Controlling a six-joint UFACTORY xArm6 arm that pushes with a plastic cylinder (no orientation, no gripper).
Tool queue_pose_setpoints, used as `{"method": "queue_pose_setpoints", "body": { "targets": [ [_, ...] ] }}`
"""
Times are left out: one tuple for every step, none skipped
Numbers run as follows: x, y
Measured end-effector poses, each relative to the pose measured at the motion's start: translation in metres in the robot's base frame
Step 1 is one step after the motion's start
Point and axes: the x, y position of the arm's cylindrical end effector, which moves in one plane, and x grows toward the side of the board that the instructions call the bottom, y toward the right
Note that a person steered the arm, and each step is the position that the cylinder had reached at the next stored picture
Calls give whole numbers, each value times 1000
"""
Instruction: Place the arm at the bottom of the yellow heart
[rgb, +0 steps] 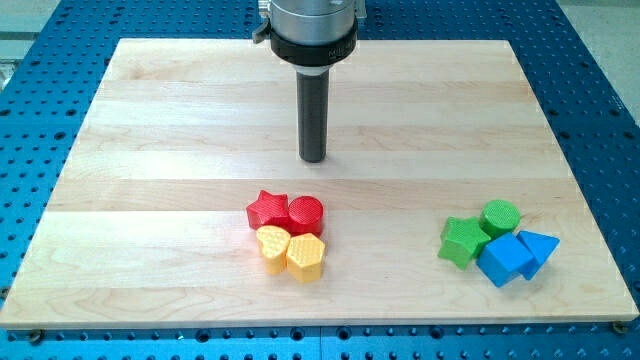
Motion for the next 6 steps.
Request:
{"method": "queue_pose_setpoints", "body": {
  "targets": [
    [1,0],
    [1,-2],
    [5,-100],
    [30,-172],
    [91,-165],
    [145,-153]
  ]
}}
